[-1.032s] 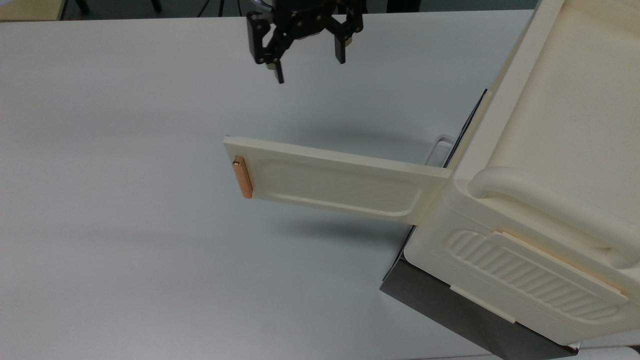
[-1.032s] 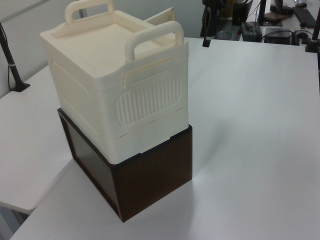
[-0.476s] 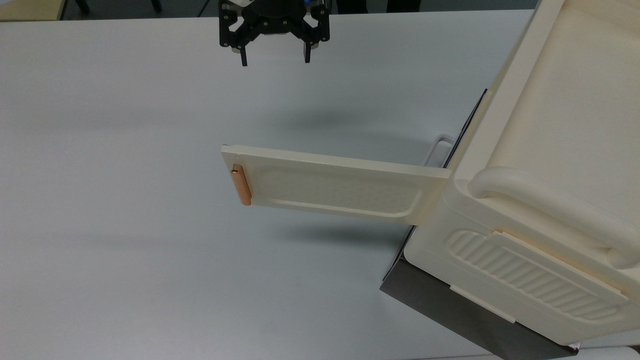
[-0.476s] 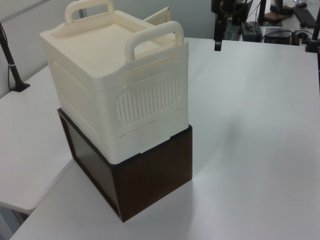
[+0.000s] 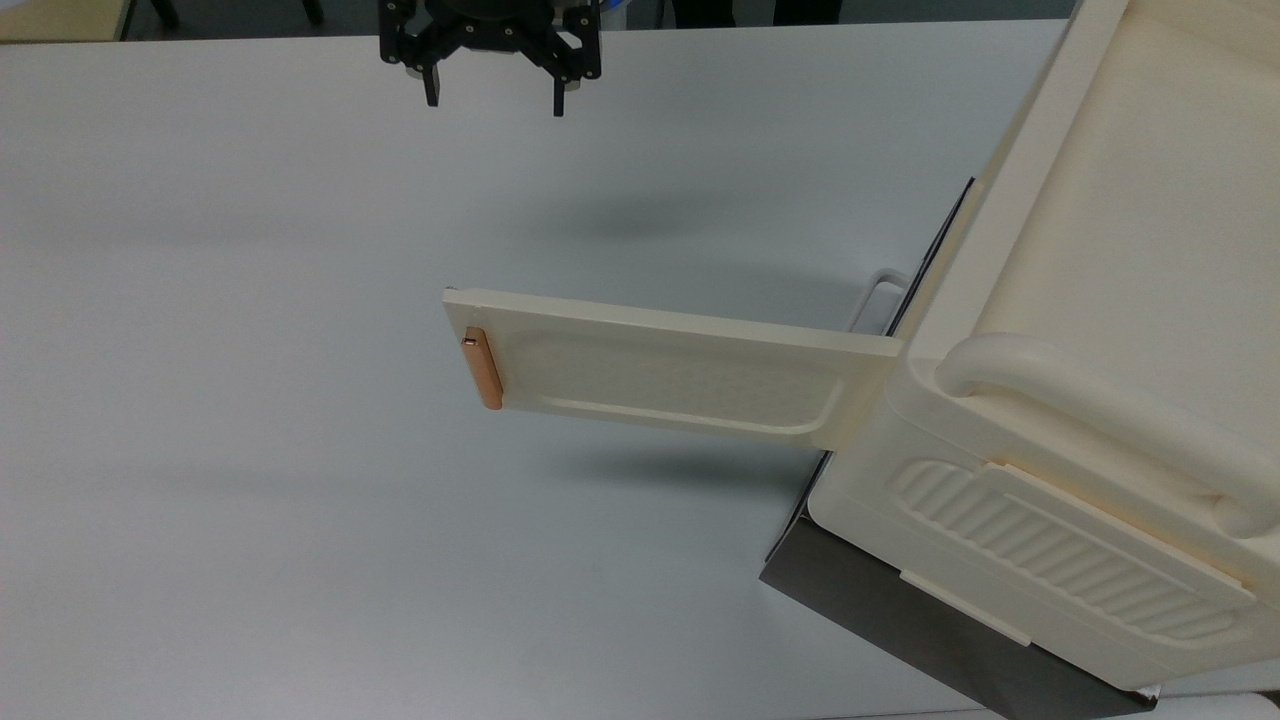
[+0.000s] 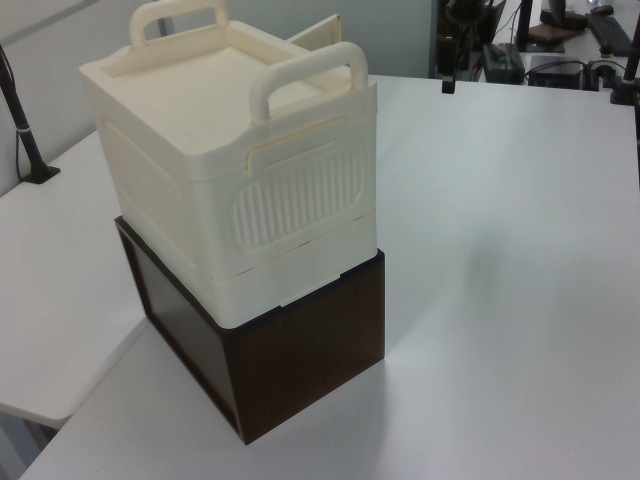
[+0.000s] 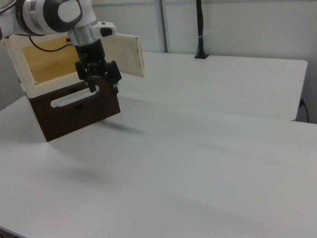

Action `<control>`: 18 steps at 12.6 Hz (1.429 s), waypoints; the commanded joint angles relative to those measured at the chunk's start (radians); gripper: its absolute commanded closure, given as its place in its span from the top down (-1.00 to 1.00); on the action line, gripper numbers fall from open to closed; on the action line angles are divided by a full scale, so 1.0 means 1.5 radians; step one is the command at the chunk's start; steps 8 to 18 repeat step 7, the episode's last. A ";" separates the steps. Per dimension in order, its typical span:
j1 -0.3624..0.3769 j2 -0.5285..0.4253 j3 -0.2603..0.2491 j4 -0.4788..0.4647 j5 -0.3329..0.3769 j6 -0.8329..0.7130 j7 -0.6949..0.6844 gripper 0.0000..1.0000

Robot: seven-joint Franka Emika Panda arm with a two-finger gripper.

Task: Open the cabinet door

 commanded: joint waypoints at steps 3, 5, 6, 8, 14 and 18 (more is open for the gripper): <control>-0.011 -0.033 0.000 -0.032 0.007 -0.007 0.012 1.00; -0.009 -0.031 0.000 -0.032 0.008 -0.008 0.015 1.00; -0.008 -0.029 0.000 -0.031 0.008 -0.007 0.017 1.00; -0.008 -0.028 0.000 -0.031 0.008 -0.007 0.017 1.00; -0.008 -0.028 0.000 -0.031 0.008 -0.007 0.017 1.00; -0.008 -0.028 0.000 -0.031 0.008 -0.007 0.017 1.00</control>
